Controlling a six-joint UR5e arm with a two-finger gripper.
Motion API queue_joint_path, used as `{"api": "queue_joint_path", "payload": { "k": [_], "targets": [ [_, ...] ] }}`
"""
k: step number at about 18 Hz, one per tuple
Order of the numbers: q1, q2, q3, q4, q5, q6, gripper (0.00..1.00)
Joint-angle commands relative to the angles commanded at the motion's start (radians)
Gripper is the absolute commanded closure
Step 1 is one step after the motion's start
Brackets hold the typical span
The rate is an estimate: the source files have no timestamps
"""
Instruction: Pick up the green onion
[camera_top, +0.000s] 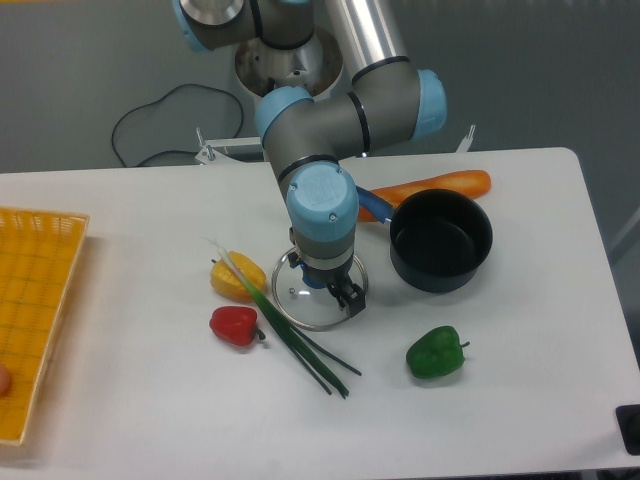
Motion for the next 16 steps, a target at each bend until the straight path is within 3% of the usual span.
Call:
{"api": "queue_joint_path", "payload": {
  "k": [16],
  "targets": [
    [-0.008, -0.005, -0.029, 0.008, 0.011, -0.025, 0.00]
  ]
}}
